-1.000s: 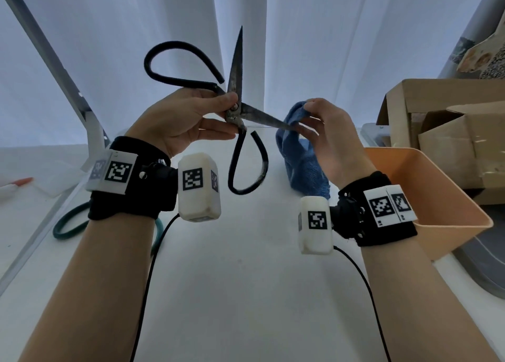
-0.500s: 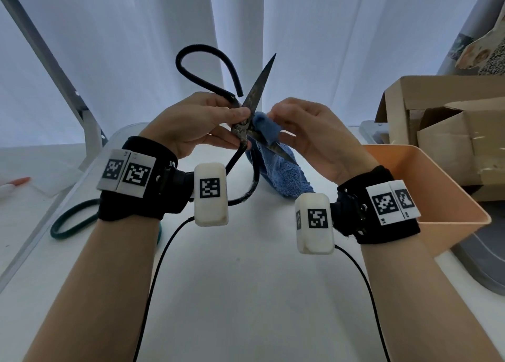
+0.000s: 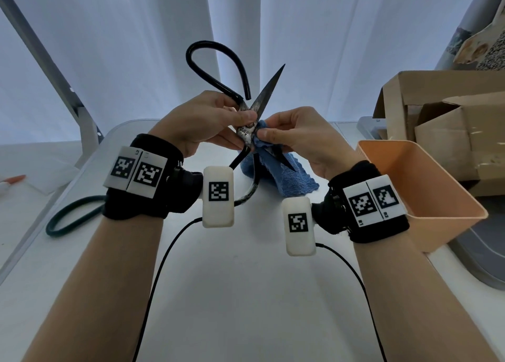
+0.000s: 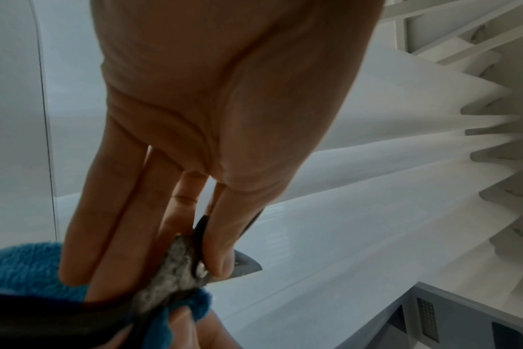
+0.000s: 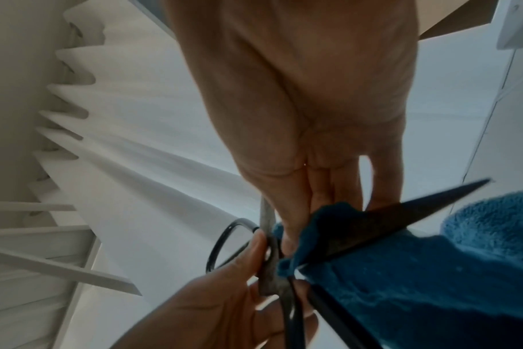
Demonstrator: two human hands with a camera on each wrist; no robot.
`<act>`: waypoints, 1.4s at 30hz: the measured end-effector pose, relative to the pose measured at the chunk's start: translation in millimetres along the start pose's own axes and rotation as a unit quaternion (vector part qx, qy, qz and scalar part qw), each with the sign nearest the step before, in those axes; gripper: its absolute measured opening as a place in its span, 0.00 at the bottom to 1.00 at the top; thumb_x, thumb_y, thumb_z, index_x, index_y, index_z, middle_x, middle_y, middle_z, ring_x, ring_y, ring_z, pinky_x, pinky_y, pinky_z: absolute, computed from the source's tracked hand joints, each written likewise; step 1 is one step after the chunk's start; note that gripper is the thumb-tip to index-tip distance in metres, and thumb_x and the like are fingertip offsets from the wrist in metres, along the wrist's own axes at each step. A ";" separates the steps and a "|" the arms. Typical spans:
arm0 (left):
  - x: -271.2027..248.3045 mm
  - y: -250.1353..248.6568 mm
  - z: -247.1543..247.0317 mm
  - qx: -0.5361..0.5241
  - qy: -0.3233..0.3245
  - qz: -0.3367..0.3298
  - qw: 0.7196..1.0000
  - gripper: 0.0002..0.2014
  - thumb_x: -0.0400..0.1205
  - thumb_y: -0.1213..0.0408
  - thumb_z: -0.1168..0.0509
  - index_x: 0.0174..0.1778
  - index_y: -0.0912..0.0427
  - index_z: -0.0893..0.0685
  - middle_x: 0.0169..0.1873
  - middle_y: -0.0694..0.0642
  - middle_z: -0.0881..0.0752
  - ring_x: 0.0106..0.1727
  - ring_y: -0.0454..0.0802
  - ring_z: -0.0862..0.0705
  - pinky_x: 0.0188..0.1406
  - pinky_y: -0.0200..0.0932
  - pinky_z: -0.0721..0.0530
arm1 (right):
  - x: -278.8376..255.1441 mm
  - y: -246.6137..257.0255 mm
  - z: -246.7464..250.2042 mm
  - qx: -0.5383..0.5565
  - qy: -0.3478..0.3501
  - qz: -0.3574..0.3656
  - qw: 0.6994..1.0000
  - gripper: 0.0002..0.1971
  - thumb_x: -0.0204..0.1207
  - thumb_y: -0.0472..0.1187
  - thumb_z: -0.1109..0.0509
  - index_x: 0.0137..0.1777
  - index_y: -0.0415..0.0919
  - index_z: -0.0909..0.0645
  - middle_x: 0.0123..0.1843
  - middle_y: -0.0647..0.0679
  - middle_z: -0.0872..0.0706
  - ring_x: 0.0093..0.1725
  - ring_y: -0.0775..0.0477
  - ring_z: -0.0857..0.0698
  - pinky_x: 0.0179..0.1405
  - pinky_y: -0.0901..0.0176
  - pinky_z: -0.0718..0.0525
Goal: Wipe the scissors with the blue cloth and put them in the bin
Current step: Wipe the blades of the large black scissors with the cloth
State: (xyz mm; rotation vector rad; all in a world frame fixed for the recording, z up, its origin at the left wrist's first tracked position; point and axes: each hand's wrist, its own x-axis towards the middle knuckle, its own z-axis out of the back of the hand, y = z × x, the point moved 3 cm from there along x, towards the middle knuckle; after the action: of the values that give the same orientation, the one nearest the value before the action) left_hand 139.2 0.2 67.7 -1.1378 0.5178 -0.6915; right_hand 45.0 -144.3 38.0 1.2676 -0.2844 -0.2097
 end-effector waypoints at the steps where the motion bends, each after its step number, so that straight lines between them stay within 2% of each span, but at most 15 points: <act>1: 0.1 0.3 -0.2 0.004 0.000 0.001 1.000 0.08 0.83 0.60 0.29 0.52 0.61 0.13 0.39 0.55 0.09 0.37 0.54 0.08 0.41 0.44 0.09 | 0.1 0.1 0.1 -0.003 0.002 0.000 1.000 0.01 0.76 0.33 0.23 0.46 0.37 0.12 0.37 0.47 0.09 0.33 0.59 0.13 0.31 0.73 0.21; 6: -1.8 -2.6 -1.9 -0.007 0.003 -0.003 1.000 0.07 0.82 0.61 0.29 0.51 0.61 0.13 0.39 0.55 0.08 0.37 0.53 0.08 0.39 0.41 0.09 | 0.1 -1.2 2.8 0.000 -0.015 -0.002 1.000 0.13 0.72 0.40 0.19 0.47 0.29 0.13 0.37 0.44 0.13 0.33 0.57 0.16 0.31 0.71 0.21; 8: -1.9 -2.7 -1.0 -0.009 -0.001 -0.001 1.000 0.08 0.82 0.61 0.29 0.51 0.61 0.12 0.38 0.54 0.07 0.37 0.53 0.08 0.40 0.41 0.09 | 0.6 -1.5 2.8 -0.003 -0.021 0.001 1.000 0.14 0.72 0.41 0.18 0.46 0.29 0.12 0.36 0.44 0.13 0.32 0.56 0.17 0.31 0.70 0.21; 11: -0.9 -0.3 0.5 0.013 -0.002 0.004 1.000 0.10 0.82 0.59 0.28 0.53 0.63 0.12 0.41 0.56 0.07 0.42 0.56 0.07 0.50 0.47 0.08 | 1.2 -0.9 2.0 0.000 0.006 -0.003 1.000 0.07 0.74 0.36 0.21 0.48 0.32 0.11 0.41 0.40 0.09 0.39 0.53 0.12 0.40 0.68 0.17; 13: 0.1 1.0 1.1 0.028 -0.001 0.006 1.000 0.12 0.82 0.59 0.28 0.54 0.64 0.11 0.43 0.58 0.06 0.46 0.56 0.07 0.57 0.49 0.10 | 1.1 -1.2 2.8 -0.011 0.019 -0.012 1.000 0.08 0.74 0.34 0.21 0.50 0.32 0.11 0.45 0.37 0.08 0.42 0.50 0.11 0.43 0.67 0.16; 18: -0.4 0.3 2.2 0.060 0.000 0.003 0.998 0.11 0.81 0.56 0.27 0.50 0.61 0.10 0.46 0.57 0.07 0.52 0.51 0.08 0.68 0.53 0.16 | -1.4 -0.9 2.2 -0.041 -0.001 -0.014 0.999 0.12 0.71 0.42 0.18 0.45 0.32 0.12 0.37 0.43 0.12 0.36 0.53 0.14 0.37 0.67 0.17; 20: -1.0 0.5 4.3 0.071 -0.009 0.000 0.997 0.11 0.80 0.55 0.27 0.49 0.59 0.10 0.46 0.56 0.07 0.52 0.49 0.09 0.69 0.54 0.18 | -0.3 -0.8 1.0 -0.043 -0.007 -0.010 0.999 0.12 0.72 0.42 0.18 0.45 0.31 0.12 0.39 0.41 0.11 0.38 0.49 0.13 0.41 0.63 0.15; 22: -1.2 1.7 6.0 0.083 -0.016 0.003 0.996 0.12 0.80 0.54 0.26 0.50 0.60 0.09 0.46 0.55 0.07 0.50 0.47 0.10 0.70 0.54 0.19 | 0.2 -0.3 -1.7 -0.039 0.011 -0.012 0.999 0.10 0.73 0.38 0.20 0.49 0.31 0.11 0.45 0.36 0.08 0.45 0.40 0.09 0.52 0.56 0.12; 24: -1.3 2.3 5.7 0.093 -0.013 0.007 0.996 0.13 0.79 0.54 0.26 0.51 0.60 0.09 0.44 0.53 0.07 0.49 0.46 0.10 0.70 0.54 0.19 | -0.2 -0.2 -3.2 -0.034 0.031 -0.020 0.999 0.10 0.74 0.34 0.21 0.53 0.30 0.11 0.50 0.33 0.08 0.48 0.41 0.09 0.57 0.54 0.13; 26: -1.4 2.1 4.4 0.098 -0.008 0.009 0.995 0.13 0.79 0.54 0.26 0.51 0.60 0.09 0.44 0.54 0.07 0.49 0.45 0.10 0.71 0.53 0.20 | -1.4 -0.7 -3.5 -0.032 0.044 -0.025 0.998 0.10 0.74 0.34 0.21 0.52 0.29 0.12 0.46 0.36 0.08 0.43 0.48 0.10 0.52 0.60 0.12; 29: -1.6 0.6 4.1 0.097 -0.005 0.005 0.995 0.13 0.79 0.54 0.26 0.52 0.60 0.09 0.45 0.55 0.07 0.49 0.45 0.11 0.71 0.54 0.21 | -3.6 -0.4 -2.2 -0.049 0.025 -0.028 0.998 0.10 0.71 0.41 0.18 0.43 0.35 0.13 0.34 0.47 0.12 0.33 0.57 0.15 0.35 0.71 0.18; 32: -1.3 1.1 6.4 0.095 -0.009 0.005 0.995 0.12 0.79 0.54 0.26 0.51 0.59 0.09 0.44 0.54 0.07 0.49 0.45 0.10 0.71 0.52 0.21 | -2.6 -1.2 -0.8 -0.040 0.001 -0.023 0.999 0.14 0.70 0.43 0.18 0.44 0.31 0.12 0.36 0.44 0.13 0.33 0.56 0.16 0.35 0.69 0.17; 35: -1.1 2.3 7.4 0.102 -0.008 0.009 0.995 0.12 0.79 0.54 0.26 0.50 0.59 0.09 0.42 0.52 0.07 0.49 0.45 0.10 0.69 0.50 0.21 | -2.0 0.4 -4.1 -0.035 0.010 -0.023 0.999 0.11 0.71 0.39 0.18 0.47 0.31 0.11 0.37 0.45 0.11 0.35 0.56 0.14 0.35 0.70 0.18; 39: -0.5 2.0 4.3 0.115 -0.010 0.007 0.993 0.10 0.79 0.56 0.25 0.47 0.60 0.09 0.34 0.47 0.08 0.37 0.35 0.12 0.50 0.38 0.22 | -2.7 1.0 -2.9 -0.067 -0.004 -0.021 0.998 0.11 0.70 0.39 0.18 0.48 0.32 0.11 0.36 0.49 0.12 0.27 0.64 0.20 0.25 0.76 0.26; 42: -0.5 1.2 1.6 0.119 -0.007 0.006 0.993 0.09 0.79 0.57 0.25 0.44 0.59 0.09 0.32 0.46 0.09 0.35 0.34 0.12 0.48 0.37 0.25 | -2.3 -0.1 -0.8 -0.096 -0.011 -0.033 0.995 0.13 0.69 0.44 0.17 0.47 0.36 0.11 0.37 0.50 0.13 0.30 0.62 0.20 0.23 0.74 0.27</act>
State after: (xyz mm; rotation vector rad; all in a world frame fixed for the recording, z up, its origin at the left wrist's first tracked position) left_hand 140.3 1.9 67.2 -0.9147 0.4175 -0.7147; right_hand 43.0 -142.9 37.5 1.0855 -0.2362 -0.3005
